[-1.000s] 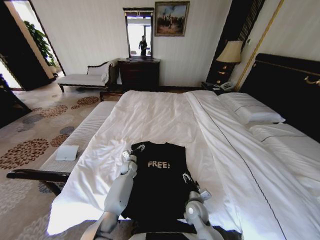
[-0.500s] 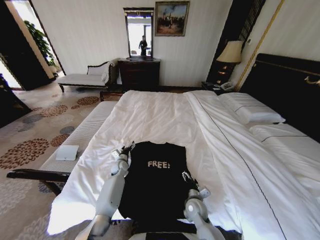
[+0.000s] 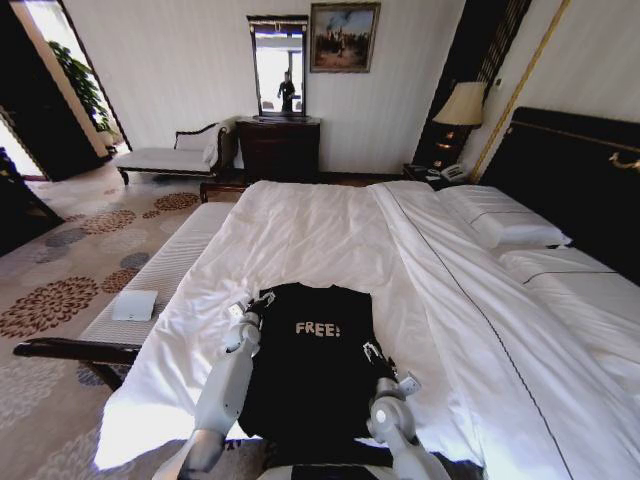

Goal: Fold the clothes on the bed.

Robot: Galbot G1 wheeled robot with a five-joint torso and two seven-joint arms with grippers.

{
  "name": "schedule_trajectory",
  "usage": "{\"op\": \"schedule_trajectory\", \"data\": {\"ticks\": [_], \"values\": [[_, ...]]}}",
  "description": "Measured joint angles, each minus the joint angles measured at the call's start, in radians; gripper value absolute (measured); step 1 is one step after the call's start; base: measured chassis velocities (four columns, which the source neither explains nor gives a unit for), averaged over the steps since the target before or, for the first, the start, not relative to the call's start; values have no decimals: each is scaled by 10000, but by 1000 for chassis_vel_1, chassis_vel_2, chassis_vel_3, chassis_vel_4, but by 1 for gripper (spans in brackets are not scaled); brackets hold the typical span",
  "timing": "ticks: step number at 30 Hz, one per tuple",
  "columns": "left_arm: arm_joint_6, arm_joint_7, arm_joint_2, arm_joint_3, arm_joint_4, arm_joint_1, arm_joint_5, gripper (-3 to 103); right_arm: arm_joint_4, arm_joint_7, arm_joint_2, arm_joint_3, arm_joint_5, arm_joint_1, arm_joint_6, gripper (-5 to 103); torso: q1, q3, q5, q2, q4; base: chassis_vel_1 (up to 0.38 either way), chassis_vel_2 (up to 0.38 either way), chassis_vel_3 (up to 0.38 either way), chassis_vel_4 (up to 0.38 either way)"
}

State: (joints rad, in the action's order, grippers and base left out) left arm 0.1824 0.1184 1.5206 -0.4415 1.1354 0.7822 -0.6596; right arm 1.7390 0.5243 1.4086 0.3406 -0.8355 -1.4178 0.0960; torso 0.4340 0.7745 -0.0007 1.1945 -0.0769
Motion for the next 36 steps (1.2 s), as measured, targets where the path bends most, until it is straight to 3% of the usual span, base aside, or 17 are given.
{"op": "schedule_trajectory", "data": {"ticks": [2, 4, 6, 10, 15, 19, 21, 27, 34, 36], "values": [[-52, -29, 60, -46, -223, -187, 3, 95, -39, 1, -2, 17, -5, 3, 0, 100, 1, 0, 0, 0, 0, 0, 0, 0, 0], [-83, -43, 91, -77, -408, -306, 14, 85, -103, 1, -2, 27, -8, 24, 2, 100, 0, 0, 0, 0, 1, 0, 0, 0, 0], [-91, -46, 101, -92, -493, -363, 22, 85, -133, 1, -2, 30, -9, 36, 3, 100, 0, 0, 0, 0, 1, 0, 0, 0, 0], [-103, -64, 135, -183, -774, -560, -3, 64, -230, 8, -15, 48, -79, 132, 7, 100, 0, 0, 0, 0, 1, 0, 0, 0, 0], [-104, -152, 139, -232, -892, -615, -126, 52, -238, 26, -47, 54, -202, 200, 7, 100, 0, 0, 0, 0, 1, 0, 0, 0, 0], [-104, -214, 147, -233, -955, -616, -150, 30, -242, 33, -78, 71, -260, 258, 4, 100, 0, 1, 0, 0, 1, 0, 0, 0, 0], [-104, -216, 149, -230, -956, -616, -151, 30, -245, 34, -78, 74, -261, 264, 4, 100, 0, 0, 0, 0, 1, 0, 0, 0, 0], [-91, -227, 127, -215, -934, -580, -183, 4, -266, 33, -62, 80, -285, 270, 3, 100, 0, 1, 0, 0, 0, 0, 0, 0, 0], [-77, -204, 15, -251, -643, -454, -303, 2, -425, -161, -624, -14, -899, 823, -195, 100, 0, 1, 0, 0, -1, 0, 0, 0, 0], [-59, -185, -79, -260, -405, -379, -387, 2, -591, -489, -1100, -161, -1410, 1384, -459, 100, 0, 1, 1, 0, 0, 0, 0, 0, 0]]}}
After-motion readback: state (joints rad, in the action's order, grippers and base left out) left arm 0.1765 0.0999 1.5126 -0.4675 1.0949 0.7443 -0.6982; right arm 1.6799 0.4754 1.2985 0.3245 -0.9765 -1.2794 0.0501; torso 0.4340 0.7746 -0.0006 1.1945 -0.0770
